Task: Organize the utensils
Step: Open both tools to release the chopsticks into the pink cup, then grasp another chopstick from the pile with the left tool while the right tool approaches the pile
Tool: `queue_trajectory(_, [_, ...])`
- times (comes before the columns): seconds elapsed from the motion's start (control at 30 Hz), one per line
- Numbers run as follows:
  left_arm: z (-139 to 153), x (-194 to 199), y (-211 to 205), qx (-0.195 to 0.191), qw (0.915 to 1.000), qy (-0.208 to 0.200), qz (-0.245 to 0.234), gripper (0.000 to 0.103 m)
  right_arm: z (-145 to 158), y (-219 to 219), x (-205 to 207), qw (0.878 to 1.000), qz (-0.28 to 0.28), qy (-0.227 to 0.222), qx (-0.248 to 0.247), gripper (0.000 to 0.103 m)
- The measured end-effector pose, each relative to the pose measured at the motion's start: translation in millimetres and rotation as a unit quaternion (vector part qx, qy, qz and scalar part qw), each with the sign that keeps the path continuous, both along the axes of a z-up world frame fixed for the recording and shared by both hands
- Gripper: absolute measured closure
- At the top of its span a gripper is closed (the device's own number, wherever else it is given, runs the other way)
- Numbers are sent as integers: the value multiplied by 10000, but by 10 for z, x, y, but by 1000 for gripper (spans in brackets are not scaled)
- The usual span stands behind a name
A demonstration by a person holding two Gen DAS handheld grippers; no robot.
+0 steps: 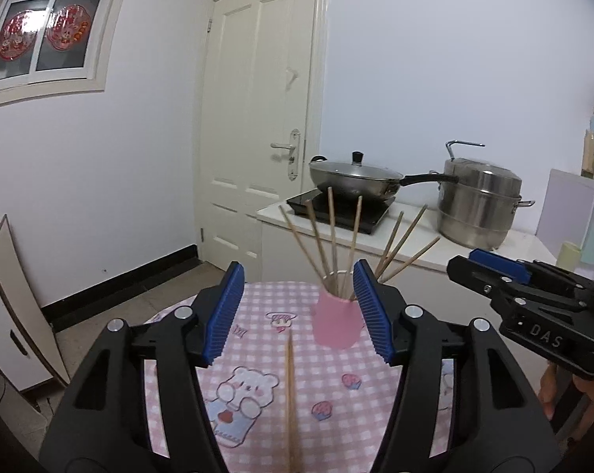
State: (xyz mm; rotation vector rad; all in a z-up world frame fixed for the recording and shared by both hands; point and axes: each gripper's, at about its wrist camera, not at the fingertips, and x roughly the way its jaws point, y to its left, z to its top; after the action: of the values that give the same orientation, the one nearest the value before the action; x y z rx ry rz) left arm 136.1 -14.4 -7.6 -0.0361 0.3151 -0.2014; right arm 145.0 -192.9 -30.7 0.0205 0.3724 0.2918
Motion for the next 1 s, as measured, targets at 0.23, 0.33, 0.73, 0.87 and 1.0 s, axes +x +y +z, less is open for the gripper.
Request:
queue_trajectory(0.23, [-178,-62,149,47,9998,86,149,39,-200,139,5,9998,67,173,-55,58])
queue_trajectory(0.33, [-269,-38,215,52,9996,186,209,36,-294,189,36,9996,87,274,-64,53])
queue_trajectory(0.73, [-886,389,397,94,9920,1257,76,32,-737,315,280,9962,144,845,-131,44])
queue_trajectory(0.87, [-1161,564,359,175,9844,1748,-115,32,-924,326,396,9936,155,1105,-152,44])
queue_trajectory(1.0, [-1429,723,295,195,9746,2202,-366,33,-1086,325,487,9907,139,1344,-144,44])
